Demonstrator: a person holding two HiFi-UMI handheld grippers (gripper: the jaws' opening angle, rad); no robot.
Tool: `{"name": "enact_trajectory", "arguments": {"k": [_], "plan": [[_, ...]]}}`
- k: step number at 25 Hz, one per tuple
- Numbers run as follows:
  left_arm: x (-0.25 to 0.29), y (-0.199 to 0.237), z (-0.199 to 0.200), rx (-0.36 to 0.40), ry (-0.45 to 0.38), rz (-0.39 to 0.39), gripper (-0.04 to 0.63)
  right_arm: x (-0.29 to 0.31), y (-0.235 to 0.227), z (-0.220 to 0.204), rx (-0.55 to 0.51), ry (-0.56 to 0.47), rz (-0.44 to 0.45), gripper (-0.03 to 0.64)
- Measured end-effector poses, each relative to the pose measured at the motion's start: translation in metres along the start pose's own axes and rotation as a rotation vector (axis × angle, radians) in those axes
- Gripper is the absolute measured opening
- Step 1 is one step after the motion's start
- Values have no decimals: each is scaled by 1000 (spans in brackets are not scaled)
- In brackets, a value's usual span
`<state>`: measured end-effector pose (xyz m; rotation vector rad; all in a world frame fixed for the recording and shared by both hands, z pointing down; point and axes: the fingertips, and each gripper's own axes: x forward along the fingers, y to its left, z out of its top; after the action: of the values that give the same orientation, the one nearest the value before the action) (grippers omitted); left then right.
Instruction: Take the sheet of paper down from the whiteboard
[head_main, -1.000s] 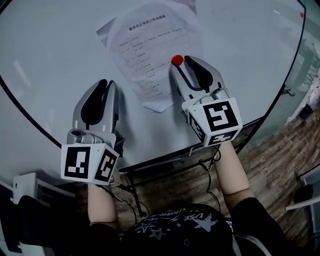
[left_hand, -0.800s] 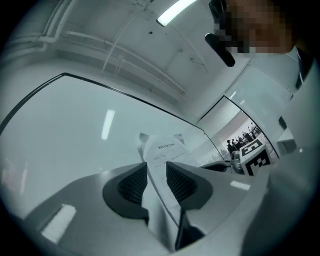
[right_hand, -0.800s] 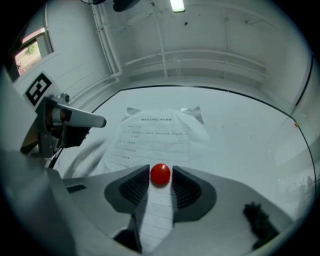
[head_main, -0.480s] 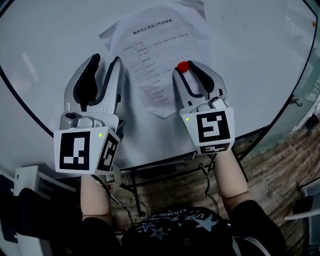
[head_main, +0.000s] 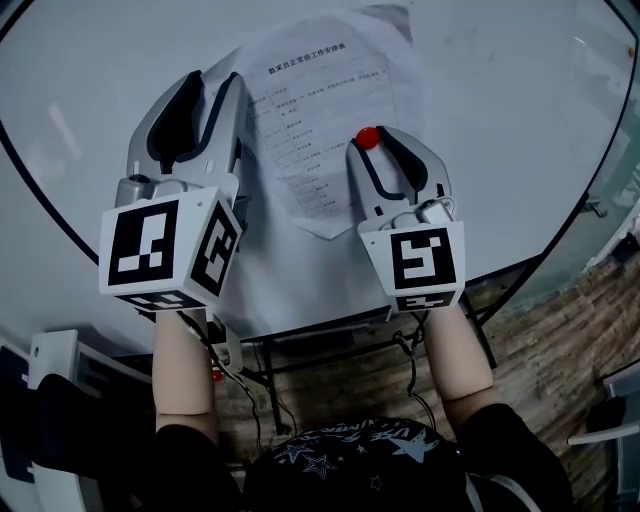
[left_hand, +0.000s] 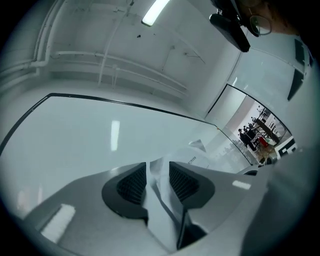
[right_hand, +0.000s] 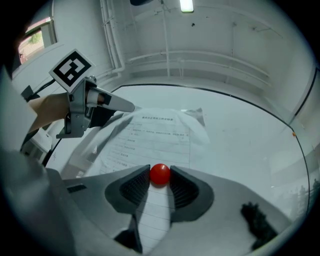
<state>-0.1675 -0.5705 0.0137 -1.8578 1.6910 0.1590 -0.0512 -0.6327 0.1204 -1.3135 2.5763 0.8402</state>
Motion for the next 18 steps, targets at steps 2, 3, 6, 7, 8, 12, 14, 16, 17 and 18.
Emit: {"name": "enact_trajectory", "arguments": {"k": [2, 3, 6, 7, 8, 12, 14, 16, 17, 18], "plan": [[3, 0, -1, 34, 13, 22, 111, 0, 0, 0, -1, -2, -3, 133], [4, 0, -1, 50, 16, 33, 72, 0, 0, 0, -2, -2, -4, 133], [4, -1, -2, 63, 17, 39, 9, 1, 0, 0, -8, -2, -5, 133], [4, -1, -2, 57, 17, 33, 9, 1, 0, 0, -8, 0, -6, 132], [4, -1, -1, 49, 18, 24, 8, 0, 1, 0, -7, 3, -5, 132], [2, -1, 2, 42, 6, 14, 6, -1, -2, -2, -3, 29, 2, 132], [2, -2, 4, 72, -15, 35, 6, -3, -4, 0, -2, 18, 3, 132], [-1, 0, 6, 81, -27, 42, 6, -9, -2, 7, -7, 1, 1, 131], [-6, 1, 7, 66, -28, 34, 6, -13, 2, 12, -11, -3, 3, 132], [-12, 2, 8, 46, -28, 22, 6, -18, 7, 17, -14, -3, 6, 132]]}}
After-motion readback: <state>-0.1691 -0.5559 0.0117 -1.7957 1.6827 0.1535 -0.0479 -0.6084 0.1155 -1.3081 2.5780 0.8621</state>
